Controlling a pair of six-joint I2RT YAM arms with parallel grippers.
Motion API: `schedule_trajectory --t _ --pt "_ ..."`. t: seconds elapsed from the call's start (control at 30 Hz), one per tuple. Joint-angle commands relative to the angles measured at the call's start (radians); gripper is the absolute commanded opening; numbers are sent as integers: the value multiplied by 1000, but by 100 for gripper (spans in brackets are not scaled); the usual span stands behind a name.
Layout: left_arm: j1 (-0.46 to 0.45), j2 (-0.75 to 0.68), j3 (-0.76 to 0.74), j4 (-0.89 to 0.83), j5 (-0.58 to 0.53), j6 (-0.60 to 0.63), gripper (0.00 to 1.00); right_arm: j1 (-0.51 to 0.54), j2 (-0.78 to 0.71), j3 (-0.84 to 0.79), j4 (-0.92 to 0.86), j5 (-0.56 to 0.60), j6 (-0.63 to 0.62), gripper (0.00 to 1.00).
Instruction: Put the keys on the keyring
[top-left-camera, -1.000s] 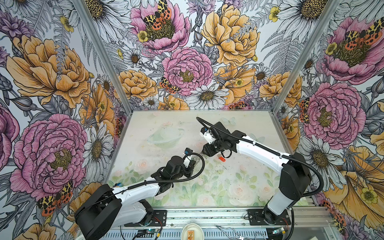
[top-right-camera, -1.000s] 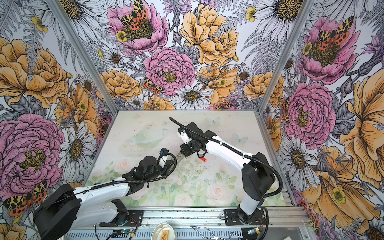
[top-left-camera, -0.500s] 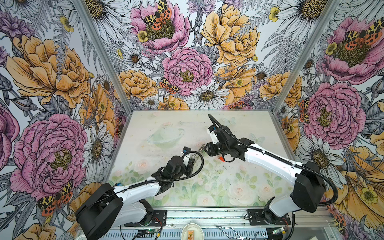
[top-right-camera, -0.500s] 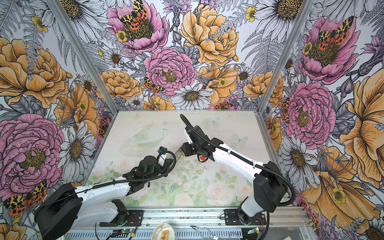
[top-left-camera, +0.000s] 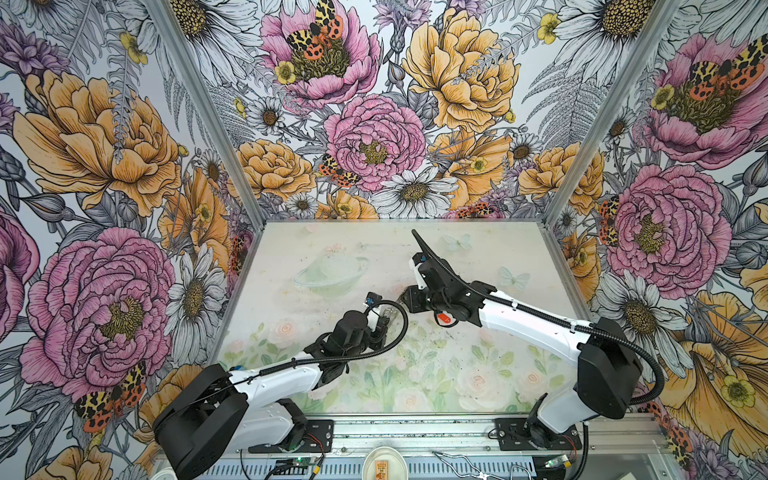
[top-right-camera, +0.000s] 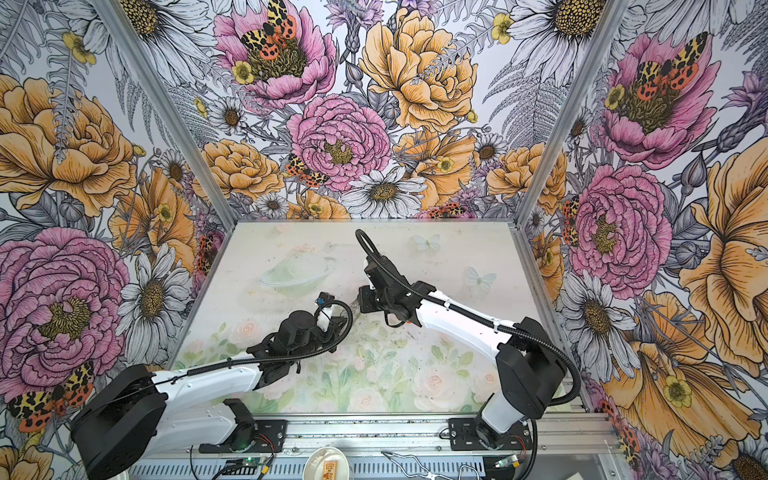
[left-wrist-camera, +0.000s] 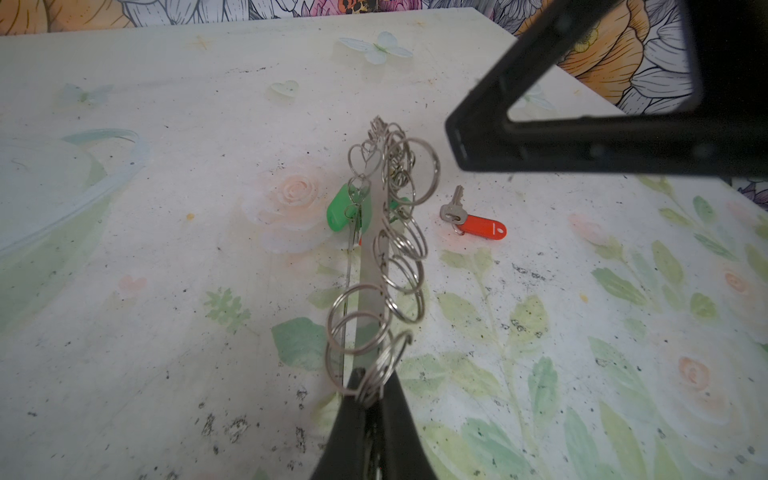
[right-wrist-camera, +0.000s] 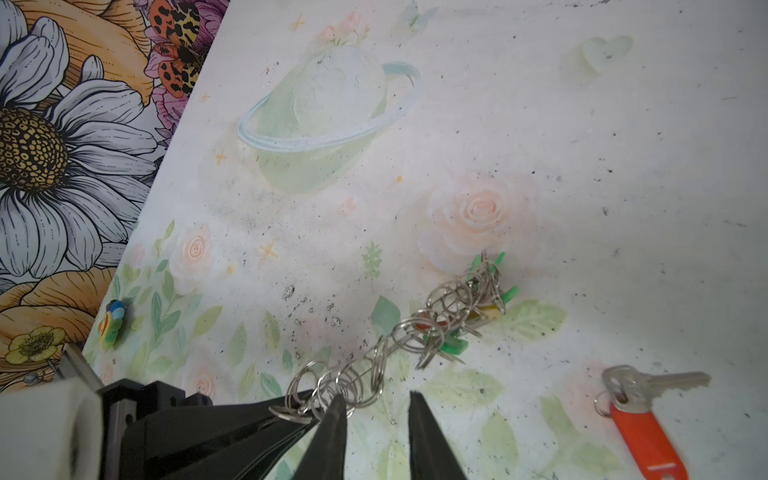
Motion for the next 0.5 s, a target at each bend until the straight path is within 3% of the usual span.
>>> schedule_trajectory --t 0.0,0.47 --pt "8 -5 14 14 -14 -13 0 7 24 -5 41 33 27 25" --pt "8 -5 10 13 -11 -15 0 36 64 9 53 23 34 12"
